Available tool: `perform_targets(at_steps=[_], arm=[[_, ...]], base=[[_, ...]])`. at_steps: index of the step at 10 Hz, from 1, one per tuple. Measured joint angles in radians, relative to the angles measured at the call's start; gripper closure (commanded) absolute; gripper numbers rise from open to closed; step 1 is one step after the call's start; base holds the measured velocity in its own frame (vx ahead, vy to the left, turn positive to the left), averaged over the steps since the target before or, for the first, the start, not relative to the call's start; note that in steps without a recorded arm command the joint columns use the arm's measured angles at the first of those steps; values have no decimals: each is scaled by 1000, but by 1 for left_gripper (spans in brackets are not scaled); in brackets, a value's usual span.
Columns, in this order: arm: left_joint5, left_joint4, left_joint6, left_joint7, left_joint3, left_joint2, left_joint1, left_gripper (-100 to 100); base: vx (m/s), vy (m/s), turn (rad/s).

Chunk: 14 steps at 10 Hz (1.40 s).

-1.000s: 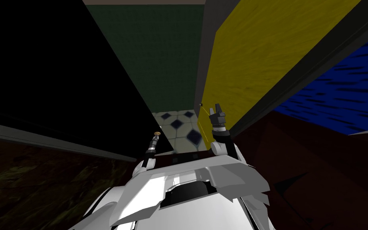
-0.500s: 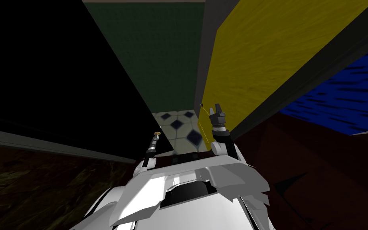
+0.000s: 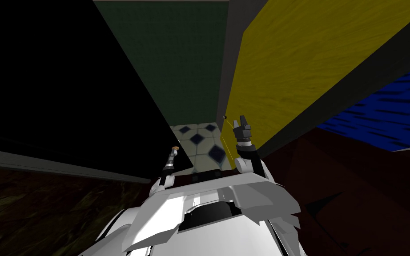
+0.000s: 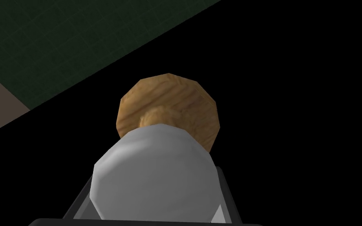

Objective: Push the door open

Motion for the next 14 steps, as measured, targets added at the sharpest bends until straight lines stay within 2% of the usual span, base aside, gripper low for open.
perform_targets(at_steps=[2, 5, 14], arm=[[6, 3, 2, 55, 12, -8, -3, 100], [13, -20, 16, 124, 25, -16, 7, 100], [36, -46, 42, 334, 69, -45, 15, 100]], base=[[49, 5, -2], [48, 4, -1], [47, 4, -2]])
